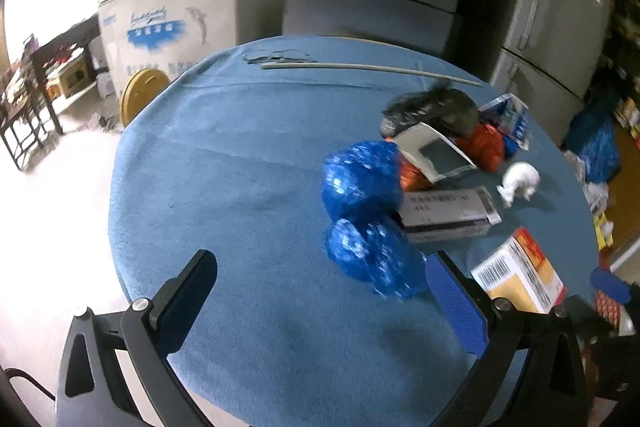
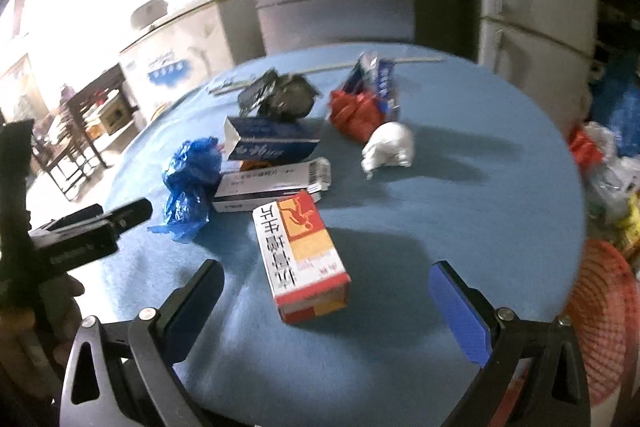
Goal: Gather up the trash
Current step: 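Grasp the blue plastic bag with the left tool while the right tool grasps the orange-white medicine box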
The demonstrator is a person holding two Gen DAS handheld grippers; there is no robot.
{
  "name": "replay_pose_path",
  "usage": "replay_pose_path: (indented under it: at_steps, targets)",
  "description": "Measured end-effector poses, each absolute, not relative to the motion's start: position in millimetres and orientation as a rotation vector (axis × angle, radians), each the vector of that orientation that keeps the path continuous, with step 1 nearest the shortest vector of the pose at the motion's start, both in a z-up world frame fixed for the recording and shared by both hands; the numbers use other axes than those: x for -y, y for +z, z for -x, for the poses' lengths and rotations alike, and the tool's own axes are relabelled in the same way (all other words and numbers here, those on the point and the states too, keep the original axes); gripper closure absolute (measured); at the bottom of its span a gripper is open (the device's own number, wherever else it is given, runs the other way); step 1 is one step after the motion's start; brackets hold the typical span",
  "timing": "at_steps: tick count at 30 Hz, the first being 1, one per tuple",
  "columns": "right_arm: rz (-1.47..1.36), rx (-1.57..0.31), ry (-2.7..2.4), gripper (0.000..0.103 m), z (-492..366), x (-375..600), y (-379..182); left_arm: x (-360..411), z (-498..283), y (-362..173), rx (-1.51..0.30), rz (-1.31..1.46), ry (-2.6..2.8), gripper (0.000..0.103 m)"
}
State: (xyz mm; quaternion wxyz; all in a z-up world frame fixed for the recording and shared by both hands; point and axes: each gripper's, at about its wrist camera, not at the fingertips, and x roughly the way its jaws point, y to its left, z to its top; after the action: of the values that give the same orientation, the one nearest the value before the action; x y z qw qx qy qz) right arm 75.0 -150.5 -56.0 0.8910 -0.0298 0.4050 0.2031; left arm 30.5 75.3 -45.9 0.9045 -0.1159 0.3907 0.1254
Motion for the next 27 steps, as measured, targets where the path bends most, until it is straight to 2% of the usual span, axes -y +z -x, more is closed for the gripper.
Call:
replay_pose_path:
  at_steps: [9, 10, 11, 12, 23, 24, 26, 27]
  targets:
    - [0.101, -0.912, 0.474, 0.001, -101.1, 129.8, -85.7, -85.9, -47.4, -57.9, -0.852, 0.274, 0.275, 0.0]
    - [0.092, -0.921, 0.482, 0.011, -103.1, 129.8, -89.0, -83.4, -51.3, -58.2, -0.854, 0.268, 0.266, 0.0]
    - [0.077, -0.936, 0.488, 0.037, -104.8, 131.4, -91.5, -80.7, -55.0, -58.7, -0.856, 0.259, 0.263, 0.0]
    - [0.049, -0.966, 0.498, 0.049, -108.5, 133.3, -96.7, -77.8, -59.3, -59.2, -0.857, 0.252, 0.262, 0.0]
    - [-0.076, -0.937, 0.456, 0.051, -102.9, 159.4, -96.6, -68.9, -111.0, -80.6, -0.916, 0.193, 0.254, 0.001]
    - [-0.077, -0.931, 0.455, 0.051, -101.8, 160.4, -95.5, -70.9, -111.7, -82.6, -0.912, 0.207, 0.239, 0.022]
    - [-0.091, -0.926, 0.456, 0.051, -100.2, 162.7, -94.1, -75.3, -114.5, -88.0, -0.928, 0.23, 0.204, 0.055]
    - [-0.097, -0.926, 0.457, 0.051, -95.8, 165.6, -91.6, -74.9, -114.1, -88.1, -0.919, 0.219, 0.206, 0.057]
